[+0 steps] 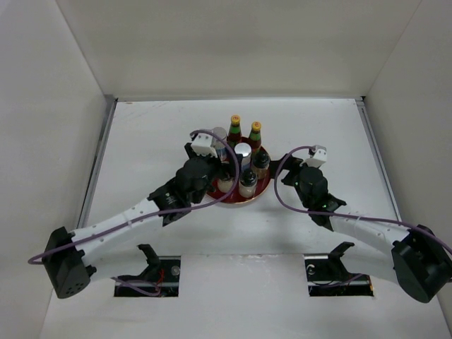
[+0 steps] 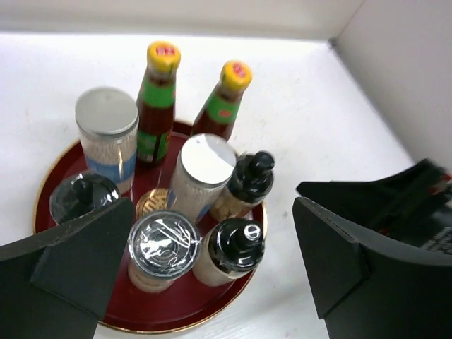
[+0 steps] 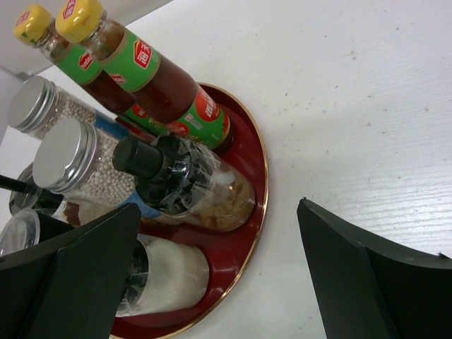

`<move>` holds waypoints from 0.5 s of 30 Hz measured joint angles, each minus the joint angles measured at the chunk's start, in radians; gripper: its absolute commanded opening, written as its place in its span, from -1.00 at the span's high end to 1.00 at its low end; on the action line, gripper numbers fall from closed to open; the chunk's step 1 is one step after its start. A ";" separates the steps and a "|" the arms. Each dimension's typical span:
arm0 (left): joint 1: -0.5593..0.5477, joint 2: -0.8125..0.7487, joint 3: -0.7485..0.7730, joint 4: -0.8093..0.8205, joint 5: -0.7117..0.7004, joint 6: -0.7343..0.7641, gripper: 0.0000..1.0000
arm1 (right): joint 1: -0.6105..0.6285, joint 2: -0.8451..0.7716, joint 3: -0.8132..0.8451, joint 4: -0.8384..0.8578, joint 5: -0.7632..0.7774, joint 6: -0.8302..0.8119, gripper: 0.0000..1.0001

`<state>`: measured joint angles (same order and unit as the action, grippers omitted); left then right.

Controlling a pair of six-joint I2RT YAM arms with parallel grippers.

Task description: Organize the condiment bottles

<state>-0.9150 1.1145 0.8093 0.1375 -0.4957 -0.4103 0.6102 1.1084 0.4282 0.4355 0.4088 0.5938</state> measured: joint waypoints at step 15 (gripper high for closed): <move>0.591 -0.152 -0.235 -0.166 -0.051 -0.329 -1.00 | 0.000 -0.010 -0.006 -0.001 0.074 -0.002 -1.00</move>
<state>-0.3244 0.9623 0.5743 -0.0284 -0.5468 -0.7391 0.6102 1.0981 0.4217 0.4347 0.4824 0.5919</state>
